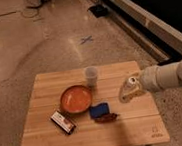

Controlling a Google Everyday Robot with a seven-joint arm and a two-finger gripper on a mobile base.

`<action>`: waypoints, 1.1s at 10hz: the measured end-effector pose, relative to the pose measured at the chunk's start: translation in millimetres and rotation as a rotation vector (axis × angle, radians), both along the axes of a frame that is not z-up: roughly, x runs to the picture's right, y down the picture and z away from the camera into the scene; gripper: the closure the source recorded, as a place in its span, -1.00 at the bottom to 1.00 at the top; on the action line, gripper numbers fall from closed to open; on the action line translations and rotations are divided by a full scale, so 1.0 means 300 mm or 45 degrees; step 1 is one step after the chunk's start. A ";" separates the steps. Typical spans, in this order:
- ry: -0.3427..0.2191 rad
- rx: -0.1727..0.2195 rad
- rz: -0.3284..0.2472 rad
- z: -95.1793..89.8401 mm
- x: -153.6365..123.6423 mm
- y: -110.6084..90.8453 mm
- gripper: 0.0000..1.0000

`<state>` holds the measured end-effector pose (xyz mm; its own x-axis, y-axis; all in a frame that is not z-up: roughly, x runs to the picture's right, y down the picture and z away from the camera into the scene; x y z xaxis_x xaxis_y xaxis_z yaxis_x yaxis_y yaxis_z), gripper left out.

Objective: Place the bottle in the ceramic bowl

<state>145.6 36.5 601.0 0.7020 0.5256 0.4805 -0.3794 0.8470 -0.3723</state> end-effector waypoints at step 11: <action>-0.031 0.071 -0.200 0.049 -0.246 0.033 1.00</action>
